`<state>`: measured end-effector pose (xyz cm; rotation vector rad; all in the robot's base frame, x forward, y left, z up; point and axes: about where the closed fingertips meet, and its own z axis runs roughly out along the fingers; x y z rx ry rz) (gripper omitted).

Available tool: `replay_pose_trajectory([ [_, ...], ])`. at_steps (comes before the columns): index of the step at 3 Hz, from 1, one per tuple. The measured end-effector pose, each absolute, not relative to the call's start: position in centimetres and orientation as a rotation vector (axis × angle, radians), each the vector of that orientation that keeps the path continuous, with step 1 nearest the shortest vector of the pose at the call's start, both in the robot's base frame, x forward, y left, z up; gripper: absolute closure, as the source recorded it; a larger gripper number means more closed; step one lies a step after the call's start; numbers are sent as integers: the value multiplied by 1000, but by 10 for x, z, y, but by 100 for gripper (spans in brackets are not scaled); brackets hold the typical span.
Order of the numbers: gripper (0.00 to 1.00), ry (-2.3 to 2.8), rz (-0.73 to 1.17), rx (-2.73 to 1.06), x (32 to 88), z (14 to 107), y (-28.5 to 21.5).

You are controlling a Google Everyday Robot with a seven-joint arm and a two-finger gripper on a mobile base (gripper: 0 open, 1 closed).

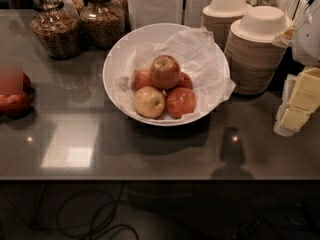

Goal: Pick apple from white bowl

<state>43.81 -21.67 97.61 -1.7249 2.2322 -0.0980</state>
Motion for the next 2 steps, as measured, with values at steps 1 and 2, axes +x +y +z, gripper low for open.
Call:
replay_pose_trajectory([
  [1,0,2232,-98,-1725,438,976,-217],
  [2,0,2178,-57,-1729,450,975,-203],
])
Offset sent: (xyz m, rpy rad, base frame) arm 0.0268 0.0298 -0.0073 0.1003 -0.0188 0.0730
